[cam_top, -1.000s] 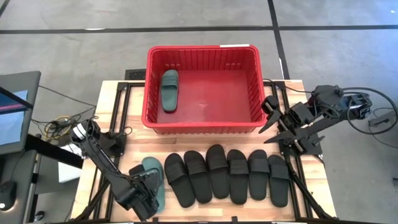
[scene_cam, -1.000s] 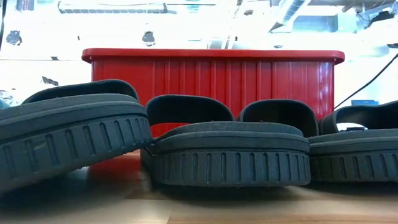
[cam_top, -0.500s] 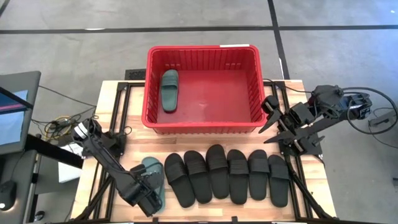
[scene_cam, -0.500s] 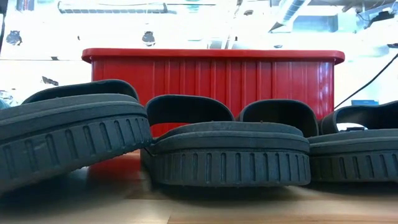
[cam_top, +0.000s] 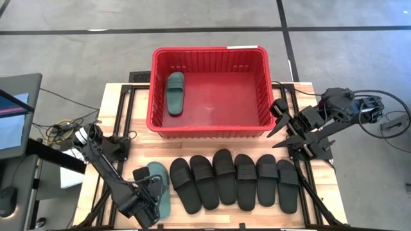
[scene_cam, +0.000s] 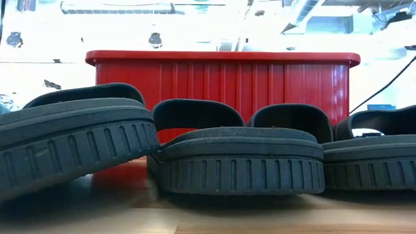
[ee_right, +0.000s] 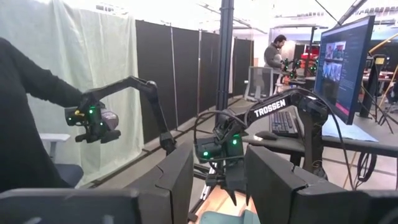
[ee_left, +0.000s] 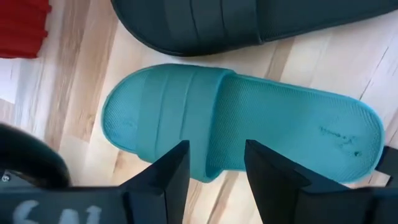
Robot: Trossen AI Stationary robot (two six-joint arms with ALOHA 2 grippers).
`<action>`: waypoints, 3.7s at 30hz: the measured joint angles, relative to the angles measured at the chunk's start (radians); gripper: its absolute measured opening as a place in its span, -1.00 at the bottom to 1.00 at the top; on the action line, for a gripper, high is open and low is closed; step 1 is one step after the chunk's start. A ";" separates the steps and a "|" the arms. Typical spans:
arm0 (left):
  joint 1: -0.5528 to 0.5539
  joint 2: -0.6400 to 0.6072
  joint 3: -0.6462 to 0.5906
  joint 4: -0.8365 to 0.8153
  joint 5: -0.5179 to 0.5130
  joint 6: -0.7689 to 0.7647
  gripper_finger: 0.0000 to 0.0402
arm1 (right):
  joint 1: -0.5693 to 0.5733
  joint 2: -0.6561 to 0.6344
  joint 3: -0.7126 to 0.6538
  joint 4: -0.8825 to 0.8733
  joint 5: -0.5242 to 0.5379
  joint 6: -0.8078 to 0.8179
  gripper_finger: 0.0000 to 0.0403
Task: Pick and place slides into bin
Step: Put the green slide into the red bin
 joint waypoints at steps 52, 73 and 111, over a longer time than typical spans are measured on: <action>0.020 0.203 -0.033 -0.046 -0.061 0.052 -0.02 | 0.000 0.002 0.000 -0.016 0.000 -0.009 -0.34; 0.020 0.217 -0.032 -0.083 -0.085 -0.008 -0.95 | 0.000 0.002 0.000 -0.022 0.000 -0.009 -0.34; 0.115 0.201 0.718 -0.247 -0.296 0.165 -1.00 | 0.001 0.000 0.000 -0.078 0.000 -0.022 -0.34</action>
